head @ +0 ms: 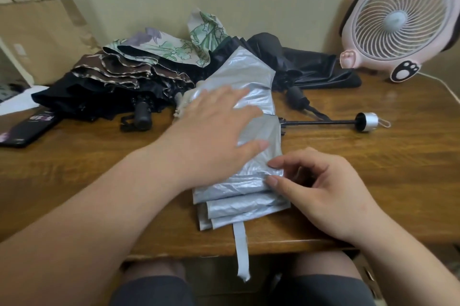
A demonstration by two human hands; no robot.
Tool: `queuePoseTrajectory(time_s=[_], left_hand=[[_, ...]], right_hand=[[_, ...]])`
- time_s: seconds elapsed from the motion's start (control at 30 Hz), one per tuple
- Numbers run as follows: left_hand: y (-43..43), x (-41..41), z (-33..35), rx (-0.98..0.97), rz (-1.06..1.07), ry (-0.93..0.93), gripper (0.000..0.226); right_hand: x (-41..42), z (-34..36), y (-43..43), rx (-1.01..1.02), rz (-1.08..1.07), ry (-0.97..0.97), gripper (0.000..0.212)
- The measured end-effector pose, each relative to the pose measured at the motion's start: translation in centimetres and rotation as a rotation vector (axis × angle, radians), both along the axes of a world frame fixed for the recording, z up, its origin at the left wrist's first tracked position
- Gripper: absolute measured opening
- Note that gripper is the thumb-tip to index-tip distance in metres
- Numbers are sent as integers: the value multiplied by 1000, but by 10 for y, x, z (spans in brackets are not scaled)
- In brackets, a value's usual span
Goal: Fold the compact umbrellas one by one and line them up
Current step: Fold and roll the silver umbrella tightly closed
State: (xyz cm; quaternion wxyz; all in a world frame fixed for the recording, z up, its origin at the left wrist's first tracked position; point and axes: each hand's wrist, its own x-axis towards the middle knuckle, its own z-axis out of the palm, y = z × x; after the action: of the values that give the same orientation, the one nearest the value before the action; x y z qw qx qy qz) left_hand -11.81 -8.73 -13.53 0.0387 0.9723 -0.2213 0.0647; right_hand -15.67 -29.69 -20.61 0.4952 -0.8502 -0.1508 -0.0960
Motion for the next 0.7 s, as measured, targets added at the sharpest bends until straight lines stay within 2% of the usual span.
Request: queuePoseTrajectory(time_s=[0.07, 0.1, 0.3, 0.37, 0.43, 0.53, 0.6, 0.7], left_hand=[[-9, 17, -18, 200, 62, 186, 72], [-10, 20, -29, 232, 86, 218, 75], [-13, 17, -60, 196, 131, 168, 92], [-15, 15, -61, 165, 126, 170, 93], [-15, 14, -62, 142, 119, 183, 94], [-16, 14, -60, 150, 108, 209, 97], [-21, 14, -58, 167, 105, 201, 94], [-28, 11, -57, 179, 108, 131, 97]], right_hand=[[-2, -1, 1, -40, -27, -6, 13], [-3, -1, 1, -62, -35, -16, 10], [1, -1, -1, -124, -174, -52, 9], [6, 1, 1, -174, -220, -155, 7], [14, 8, 6, -261, -232, -283, 13], [32, 23, 22, -331, -165, -342, 36], [45, 33, 40, -326, -63, -268, 47], [66, 30, 63, -333, 94, -20, 51]])
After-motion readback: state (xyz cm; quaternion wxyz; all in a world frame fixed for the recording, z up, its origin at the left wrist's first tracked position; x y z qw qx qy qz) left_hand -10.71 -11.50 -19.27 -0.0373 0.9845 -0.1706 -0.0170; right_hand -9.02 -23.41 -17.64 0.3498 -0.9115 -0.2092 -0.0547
